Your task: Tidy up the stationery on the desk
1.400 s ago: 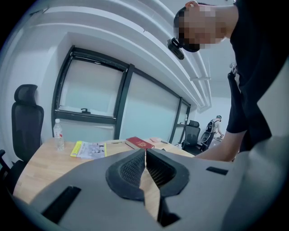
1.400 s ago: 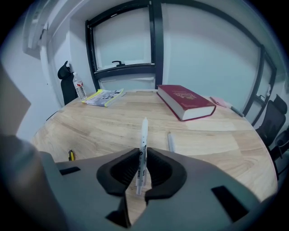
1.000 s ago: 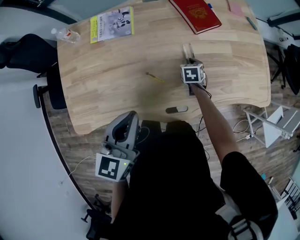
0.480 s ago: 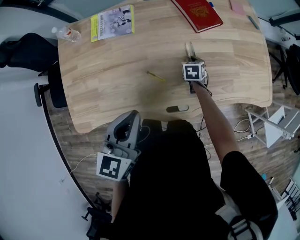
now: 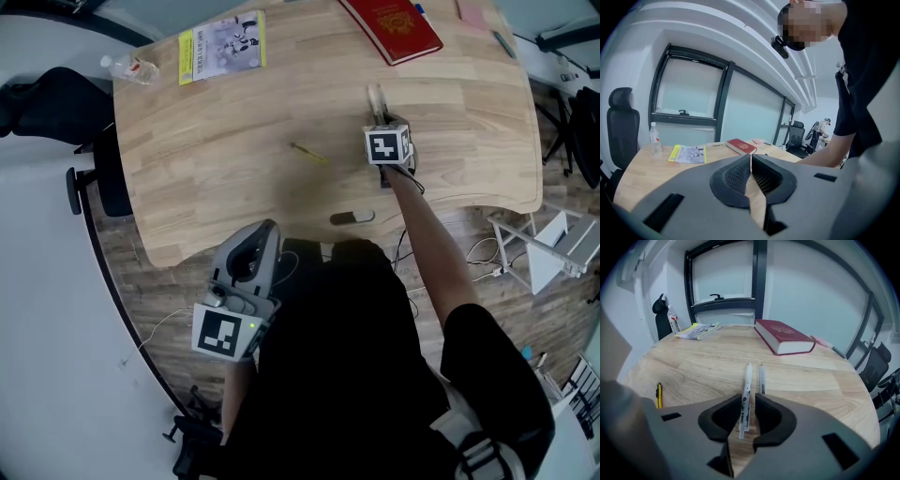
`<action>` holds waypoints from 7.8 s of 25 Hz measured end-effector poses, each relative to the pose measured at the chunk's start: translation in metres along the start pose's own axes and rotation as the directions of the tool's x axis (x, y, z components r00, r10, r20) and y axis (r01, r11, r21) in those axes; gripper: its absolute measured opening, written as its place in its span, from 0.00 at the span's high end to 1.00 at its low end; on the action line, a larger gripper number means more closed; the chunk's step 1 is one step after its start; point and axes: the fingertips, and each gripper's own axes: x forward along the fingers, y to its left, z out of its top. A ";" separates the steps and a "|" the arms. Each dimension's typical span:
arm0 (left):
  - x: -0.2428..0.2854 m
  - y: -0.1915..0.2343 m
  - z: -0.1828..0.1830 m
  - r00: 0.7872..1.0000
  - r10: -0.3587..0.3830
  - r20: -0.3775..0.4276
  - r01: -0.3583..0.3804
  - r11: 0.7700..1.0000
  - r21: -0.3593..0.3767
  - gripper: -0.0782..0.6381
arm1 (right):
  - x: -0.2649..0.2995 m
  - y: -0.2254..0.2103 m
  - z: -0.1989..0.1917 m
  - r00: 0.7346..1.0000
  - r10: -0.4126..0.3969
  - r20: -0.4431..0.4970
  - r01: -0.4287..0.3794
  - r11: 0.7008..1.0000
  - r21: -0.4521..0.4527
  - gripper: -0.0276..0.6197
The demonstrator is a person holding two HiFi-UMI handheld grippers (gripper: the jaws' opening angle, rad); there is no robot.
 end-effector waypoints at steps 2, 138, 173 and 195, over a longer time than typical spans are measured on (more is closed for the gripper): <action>0.000 -0.001 0.001 1.000 -0.003 0.002 0.003 1.000 0.001 0.84 | -0.001 -0.001 0.000 1.000 0.003 0.004 -0.003 1.000 -0.005 0.80; -0.024 0.005 -0.003 0.996 0.081 0.028 -0.080 0.997 -0.011 0.84 | -0.052 0.034 0.020 0.978 0.122 0.170 -0.119 0.993 -0.026 0.92; -0.174 -0.024 0.051 0.945 -0.184 0.272 0.148 0.978 0.146 0.84 | -0.486 0.155 0.036 0.617 0.417 0.667 -0.365 0.903 -0.226 0.93; -0.165 -0.046 0.042 0.945 -0.219 0.241 0.185 0.970 0.157 0.84 | -0.488 0.164 0.017 0.627 0.457 0.631 -0.378 0.887 -0.266 0.93</action>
